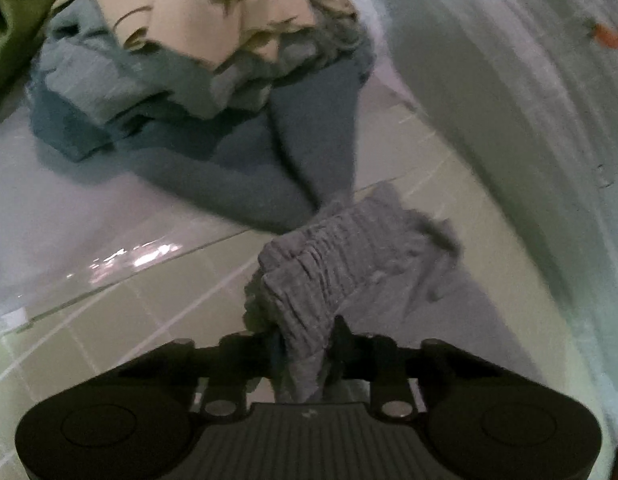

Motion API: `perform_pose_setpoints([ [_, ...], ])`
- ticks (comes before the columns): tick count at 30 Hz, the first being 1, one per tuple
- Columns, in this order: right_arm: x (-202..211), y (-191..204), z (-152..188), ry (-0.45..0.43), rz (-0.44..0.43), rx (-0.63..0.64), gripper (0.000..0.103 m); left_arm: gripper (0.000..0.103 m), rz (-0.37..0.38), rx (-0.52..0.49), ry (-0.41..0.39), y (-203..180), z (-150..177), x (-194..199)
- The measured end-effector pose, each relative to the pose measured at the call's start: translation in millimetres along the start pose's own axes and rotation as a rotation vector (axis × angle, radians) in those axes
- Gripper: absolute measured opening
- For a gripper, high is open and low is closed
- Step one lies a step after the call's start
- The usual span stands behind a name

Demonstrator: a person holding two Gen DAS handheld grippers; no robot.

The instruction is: Fold clothes

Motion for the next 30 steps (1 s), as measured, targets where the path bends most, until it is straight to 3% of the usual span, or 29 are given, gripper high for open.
perform_pose_setpoints([
  [7, -8.9, -18.2, -10.1, -0.014, -0.047, -0.002, 0.103, 0.021, 0.05, -0.141, -0.124, -58.7, 7.0, 37.4],
  [13, -16.7, -57.6, -18.6, -0.022, -0.079, -0.014, 0.103, 0.021, 0.117, -0.44, -0.207, -163.2, 64.4, 66.3],
  [17, -22.7, -91.2, -24.7, -0.017, -0.089, -0.028, 0.103, 0.022, 0.157, -0.664, -0.142, -228.8, 141.6, 58.8],
  [22, -25.1, -131.5, -33.6, -0.022, -0.088, -0.062, 0.103, 0.036, 0.102, -0.78, 0.118, -255.0, 231.5, 4.7],
  [24, -25.6, -143.5, -35.8, -0.026, -0.094, -0.07, 0.103, 0.037, 0.076, -0.786, 0.16, -253.4, 249.3, -2.6],
  [25, -25.6, -148.1, -36.6, -0.03, -0.096, -0.072, 0.103, 0.042, 0.071, -0.785, 0.171, -252.7, 255.4, -3.2],
  [28, -28.2, -155.3, -38.0, -0.035, -0.093, -0.079, 0.103, 0.056, 0.11, -0.748, 0.126, -251.2, 247.0, 10.6],
  [30, -31.4, -156.7, -38.3, -0.03, -0.096, -0.093, 0.103, 0.057, 0.11, -0.724, 0.081, -250.7, 238.3, 21.3],
])
Point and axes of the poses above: each gripper's, at about its wrist camera, not at the fingertips, and x roughly against the way its jaws point, y to its left, z to its underside, the point moved 4 cm from there along -x, roughly the way its jaws point, and after that the axes turned 9 degrees about y, right-handed, at the moved point
